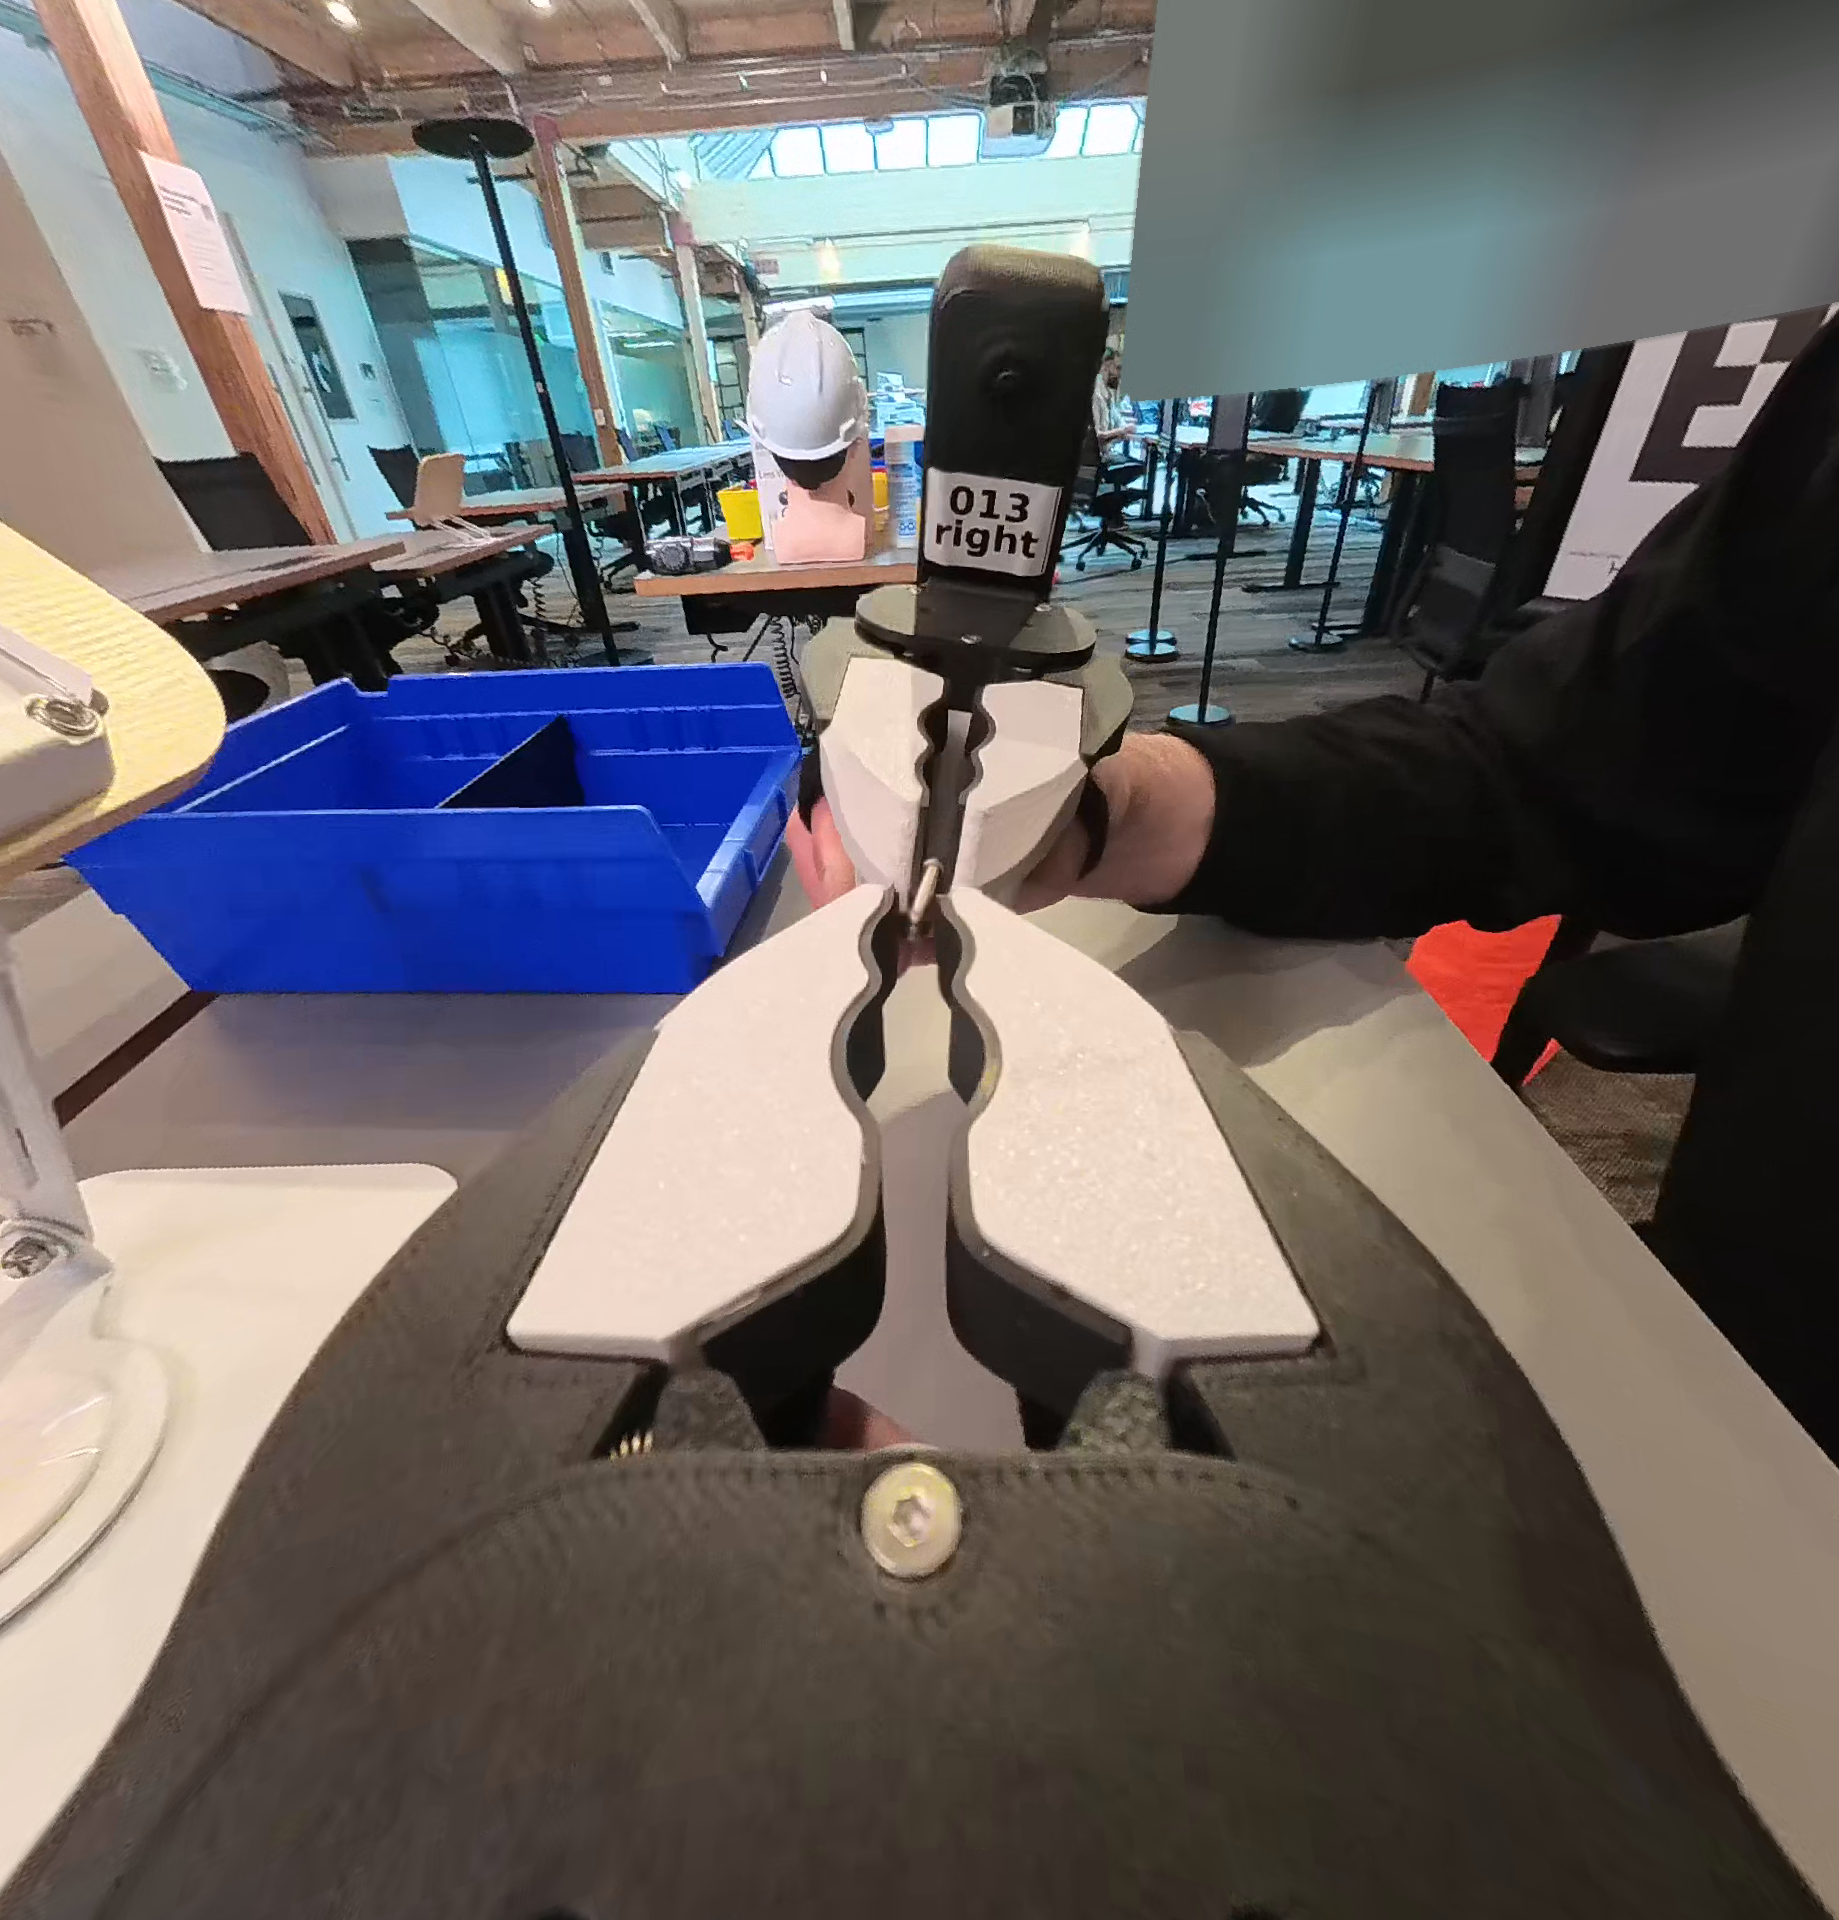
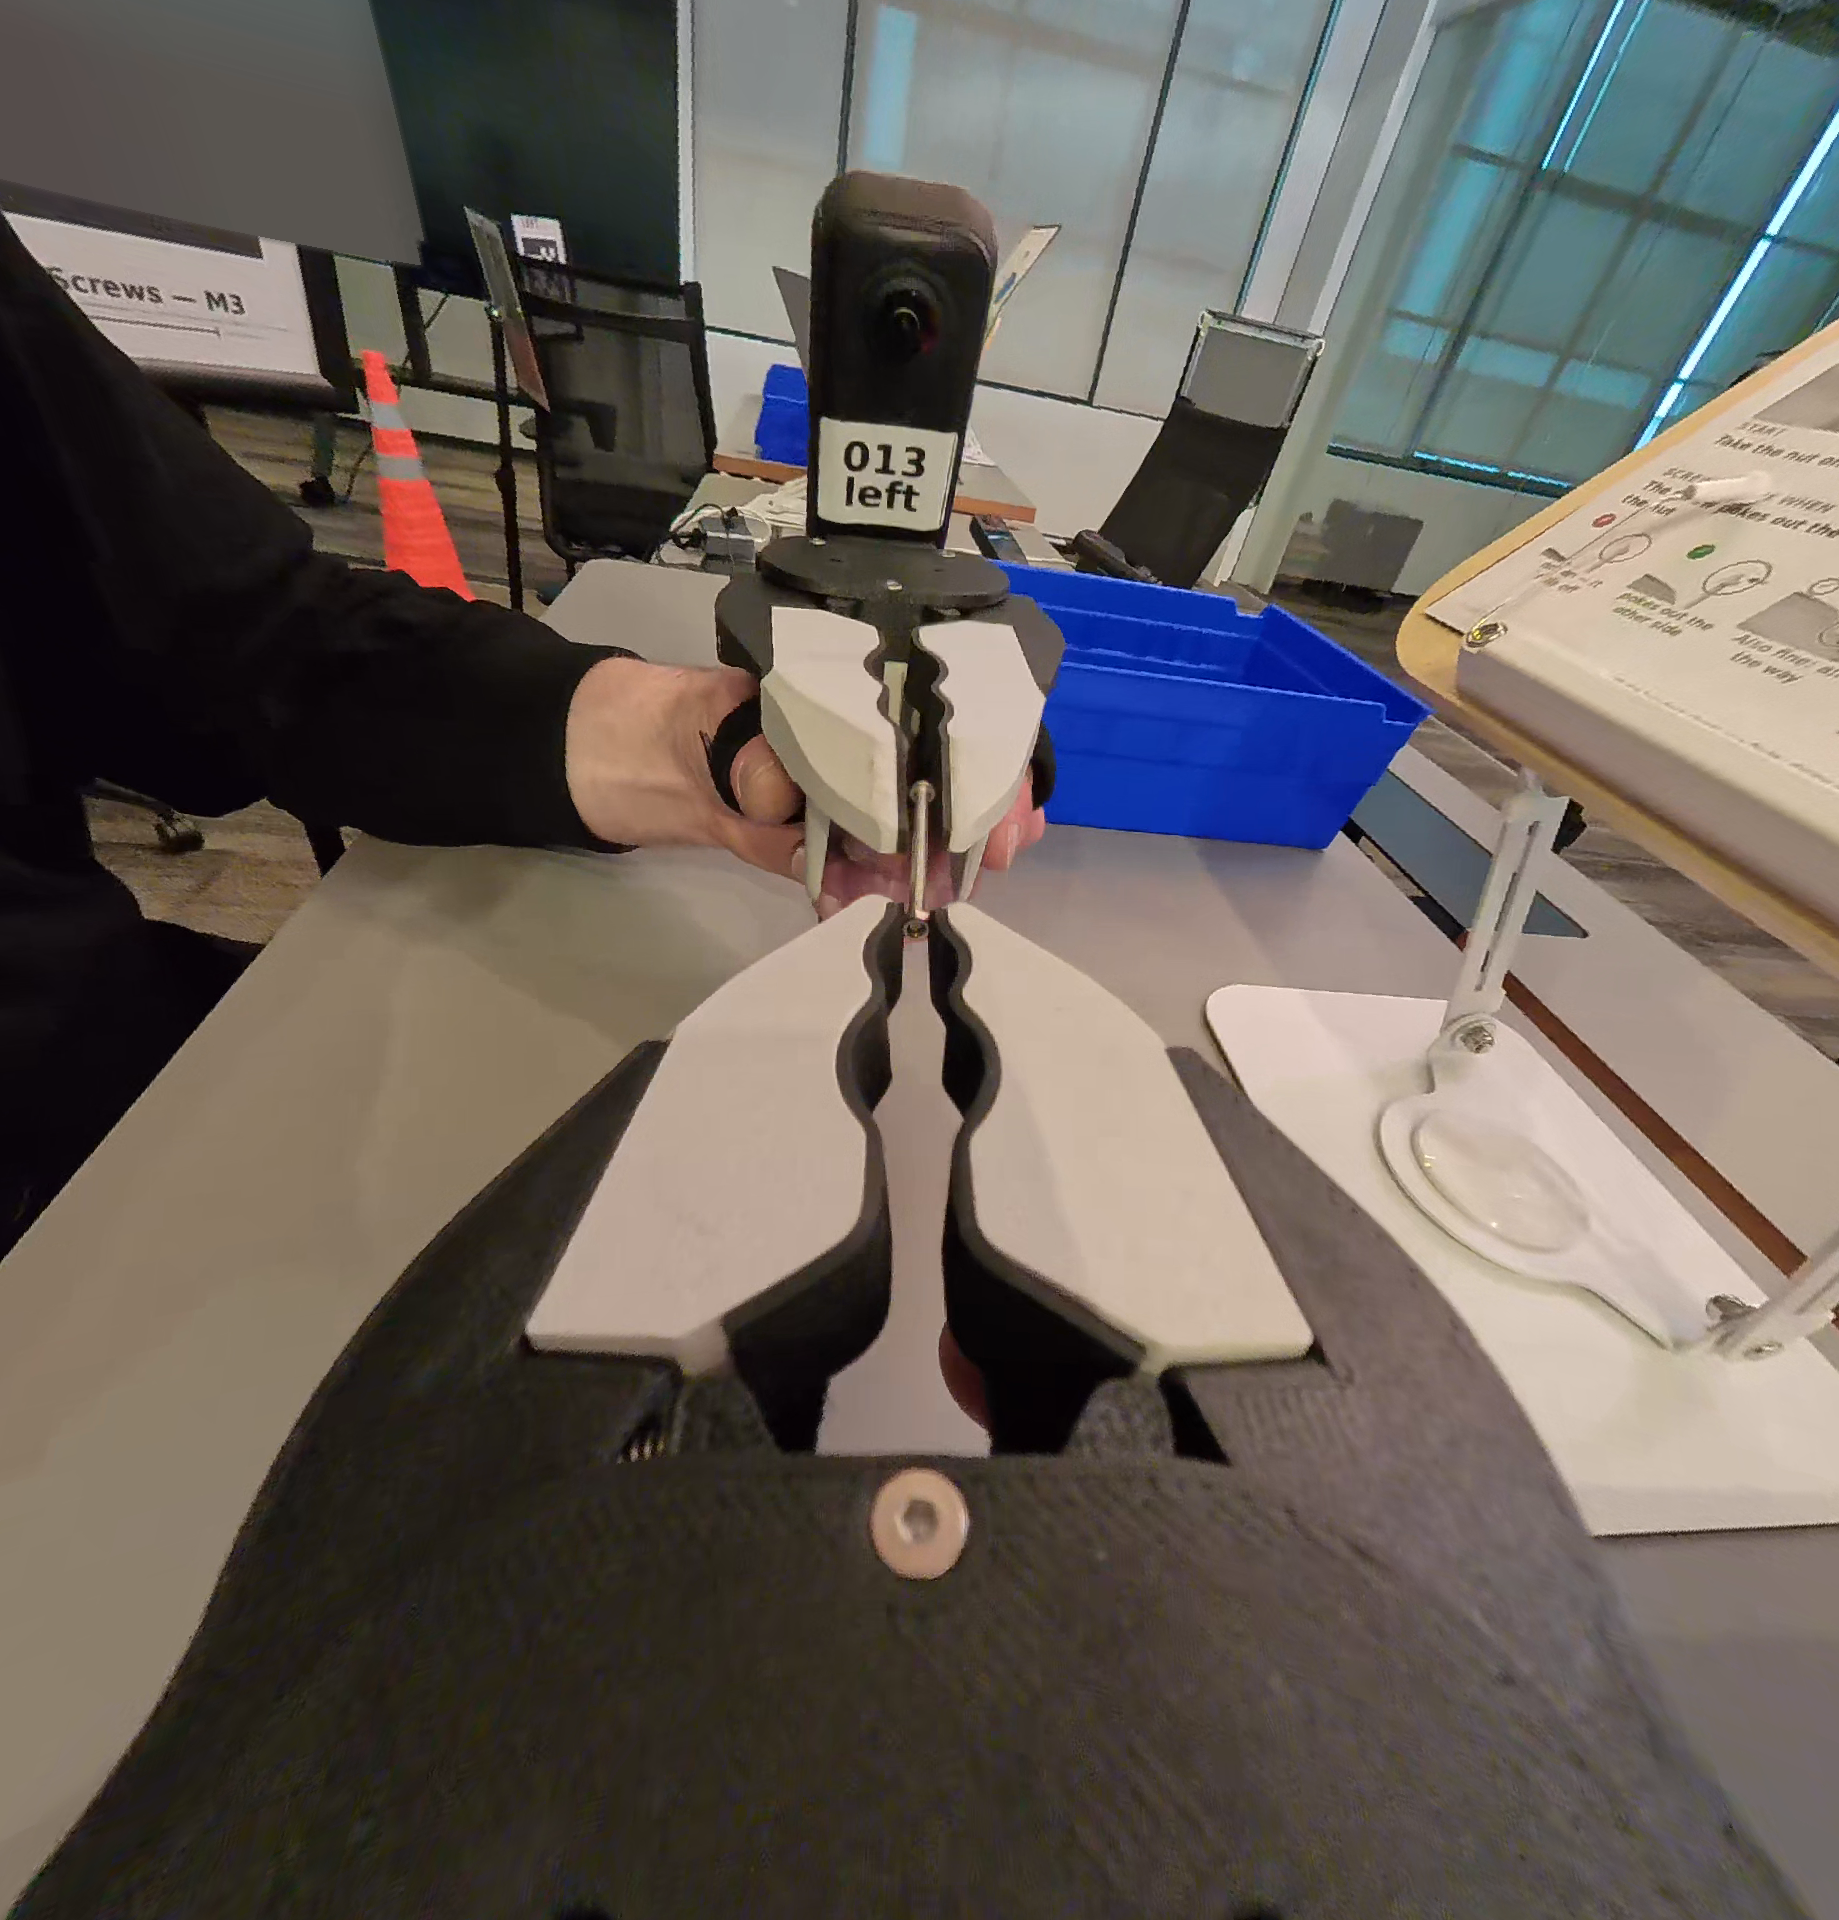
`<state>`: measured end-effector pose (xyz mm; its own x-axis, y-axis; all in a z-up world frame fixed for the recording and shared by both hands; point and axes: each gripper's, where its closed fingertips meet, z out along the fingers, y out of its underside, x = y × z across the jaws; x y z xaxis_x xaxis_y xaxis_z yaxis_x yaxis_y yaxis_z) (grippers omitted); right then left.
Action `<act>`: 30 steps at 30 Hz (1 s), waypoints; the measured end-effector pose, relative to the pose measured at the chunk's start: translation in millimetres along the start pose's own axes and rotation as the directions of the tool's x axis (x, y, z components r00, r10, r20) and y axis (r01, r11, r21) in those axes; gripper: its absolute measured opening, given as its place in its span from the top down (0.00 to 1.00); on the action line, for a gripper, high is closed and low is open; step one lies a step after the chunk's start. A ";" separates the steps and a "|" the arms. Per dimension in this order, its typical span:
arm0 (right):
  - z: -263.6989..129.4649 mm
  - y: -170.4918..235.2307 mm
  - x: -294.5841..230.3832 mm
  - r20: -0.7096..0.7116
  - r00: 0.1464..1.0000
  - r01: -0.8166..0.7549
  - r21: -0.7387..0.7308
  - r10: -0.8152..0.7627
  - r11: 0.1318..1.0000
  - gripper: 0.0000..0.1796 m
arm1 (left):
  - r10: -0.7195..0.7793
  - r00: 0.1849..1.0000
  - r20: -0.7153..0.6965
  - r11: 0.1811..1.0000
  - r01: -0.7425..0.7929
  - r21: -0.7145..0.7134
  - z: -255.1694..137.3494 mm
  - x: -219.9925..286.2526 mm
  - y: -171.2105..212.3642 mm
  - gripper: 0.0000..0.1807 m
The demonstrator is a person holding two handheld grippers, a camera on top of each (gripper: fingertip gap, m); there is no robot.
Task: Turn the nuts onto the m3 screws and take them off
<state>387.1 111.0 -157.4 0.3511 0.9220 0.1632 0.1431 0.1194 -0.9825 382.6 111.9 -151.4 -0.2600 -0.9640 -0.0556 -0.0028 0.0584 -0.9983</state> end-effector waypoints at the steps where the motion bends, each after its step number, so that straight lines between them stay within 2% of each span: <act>1: 0.4 0.7 -0.5 0.004 1.000 -0.004 -0.002 0.004 1.000 0.97 | 0.009 1.000 0.005 1.000 -0.009 -0.001 0.2 0.0 -0.3 0.96; 11: 0.8 -1.3 -2.7 0.024 0.999 -0.026 0.016 0.026 1.000 0.97 | 0.046 0.999 0.003 0.999 -0.046 -0.027 3.7 4.4 0.6 0.98; 15: 0.9 -2.2 -1.1 -0.018 0.999 0.035 -0.001 -0.035 0.999 0.97 | -0.030 0.999 -0.022 1.000 0.030 -0.007 2.0 4.0 -2.7 0.98; 21: 2.5 1.9 -0.5 -0.109 0.955 0.264 -0.119 -0.277 0.957 0.97 | -0.204 0.975 -0.092 0.977 0.208 0.042 -0.4 3.1 -7.8 0.99; 26: -3.4 -1.2 4.3 -0.132 0.951 0.263 -0.121 -0.278 0.957 0.97 | -0.236 0.970 -0.062 0.969 0.239 0.065 -5.8 -6.8 -3.6 0.99; 30: -23.2 -6.7 21.0 -0.200 0.938 0.261 -0.139 -0.285 0.955 0.97 | -0.216 0.976 -0.007 0.975 0.217 0.039 -9.9 -14.7 5.6 0.99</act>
<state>415.0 121.0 -145.3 0.4731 0.7570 0.4507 0.3567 0.3032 -0.8837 376.8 128.9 -156.0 -0.2598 -0.9520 0.1619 -0.0217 -0.1619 -0.9866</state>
